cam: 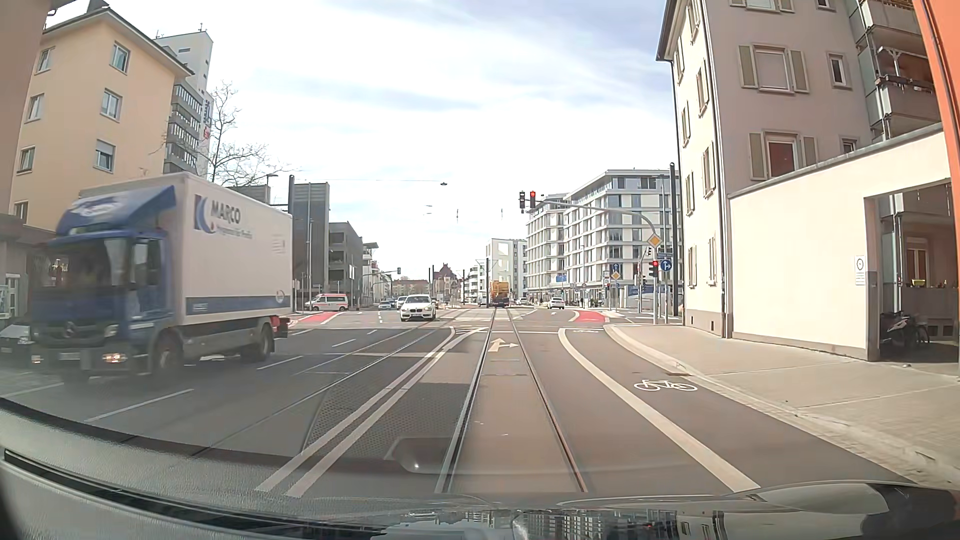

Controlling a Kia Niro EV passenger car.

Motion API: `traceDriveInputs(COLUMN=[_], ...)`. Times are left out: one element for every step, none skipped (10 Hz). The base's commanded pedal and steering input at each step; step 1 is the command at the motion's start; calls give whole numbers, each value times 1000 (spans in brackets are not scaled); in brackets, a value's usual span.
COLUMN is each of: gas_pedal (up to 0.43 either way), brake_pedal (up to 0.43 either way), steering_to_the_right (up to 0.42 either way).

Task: Follow the waypoints while adhering to traffic rules and regulations

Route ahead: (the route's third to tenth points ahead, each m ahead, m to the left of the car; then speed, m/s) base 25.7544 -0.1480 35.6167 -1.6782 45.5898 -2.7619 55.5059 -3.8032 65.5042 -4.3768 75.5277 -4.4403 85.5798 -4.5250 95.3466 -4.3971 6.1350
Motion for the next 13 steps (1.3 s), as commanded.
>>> traceDriveInputs(gas_pedal=[0,0,0,0,0,0,0,0,0,0,0,0,0], brake_pedal=[0,0,0,0,0,0,0,0,0,0,0,0,0], steering_to_the_right=[4,4,4,4,4,4,4,4,4,4,4,5,5])
